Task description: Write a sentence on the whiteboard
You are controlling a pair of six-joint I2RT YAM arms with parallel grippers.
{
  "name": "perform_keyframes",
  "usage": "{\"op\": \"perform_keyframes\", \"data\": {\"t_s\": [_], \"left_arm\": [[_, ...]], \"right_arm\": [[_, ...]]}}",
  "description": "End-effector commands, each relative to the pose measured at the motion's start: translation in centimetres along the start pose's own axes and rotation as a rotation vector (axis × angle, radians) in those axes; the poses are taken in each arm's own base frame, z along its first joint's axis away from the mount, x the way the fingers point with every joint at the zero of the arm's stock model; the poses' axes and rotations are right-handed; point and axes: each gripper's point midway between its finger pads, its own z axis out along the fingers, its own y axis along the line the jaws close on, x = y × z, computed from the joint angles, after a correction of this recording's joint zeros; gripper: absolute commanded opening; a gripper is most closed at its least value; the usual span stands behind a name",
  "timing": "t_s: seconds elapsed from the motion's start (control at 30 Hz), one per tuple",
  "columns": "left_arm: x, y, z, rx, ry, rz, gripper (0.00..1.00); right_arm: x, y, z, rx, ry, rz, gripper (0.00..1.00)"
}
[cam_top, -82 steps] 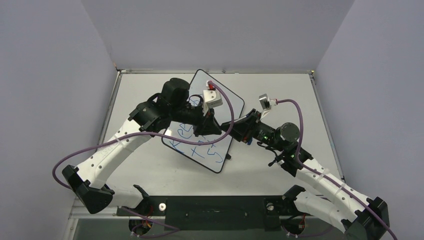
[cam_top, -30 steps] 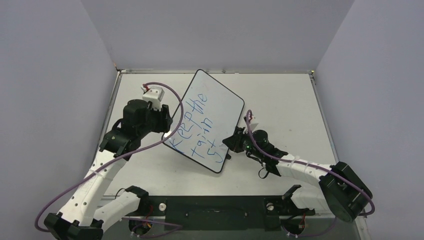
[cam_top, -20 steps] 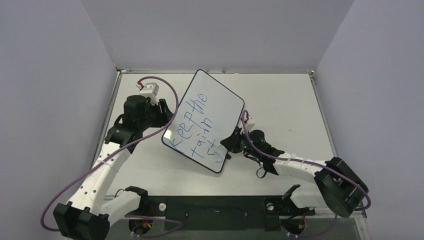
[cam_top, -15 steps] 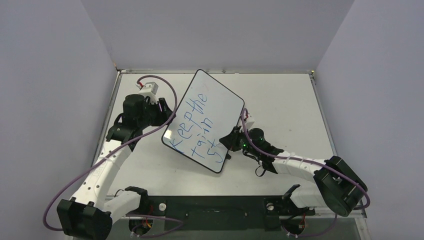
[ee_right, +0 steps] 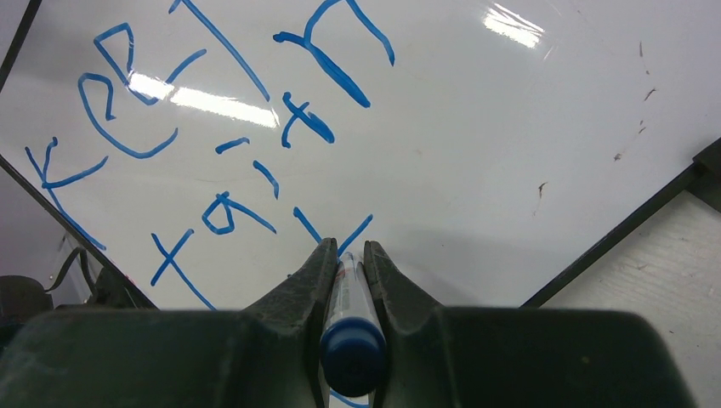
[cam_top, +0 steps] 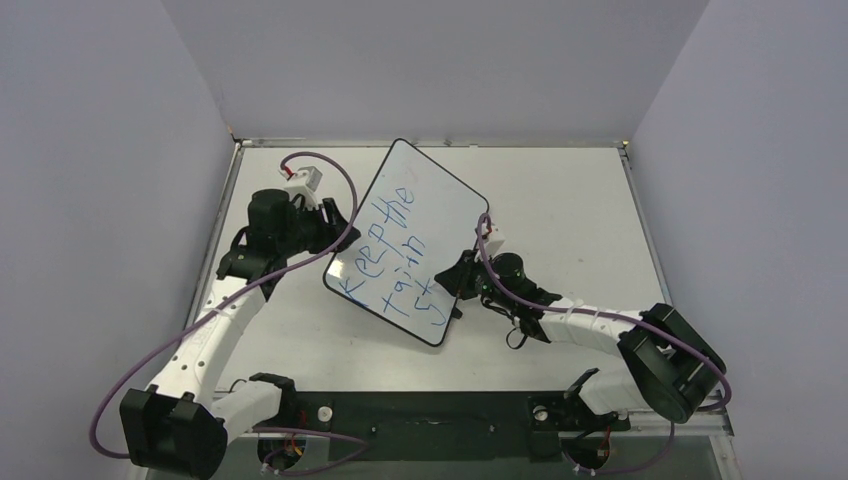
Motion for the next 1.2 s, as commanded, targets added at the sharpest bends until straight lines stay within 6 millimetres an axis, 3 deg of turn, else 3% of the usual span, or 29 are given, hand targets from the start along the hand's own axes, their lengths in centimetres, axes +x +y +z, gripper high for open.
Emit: {"op": "perform_keyframes", "data": {"t_s": [0.0, 0.67, 1.17], "left_arm": [[-1.1, -1.0, 0.3, 0.064, -0.037, 0.009, 0.47], [0.0, -1.2, 1.4, 0.108, 0.01, -0.012, 0.4], [0.3, -1.8, 1.8, 0.151, 0.033, -0.009, 0.13]], "right_arm": [[-1.5, 1.6, 0.4, -0.06, -0.051, -0.015, 0.0], [1.3, -1.0, -1.0, 0.009, 0.003, -0.024, 0.0], [2.9, -3.0, -1.7, 0.074, 0.056, -0.034, 0.0]]}}
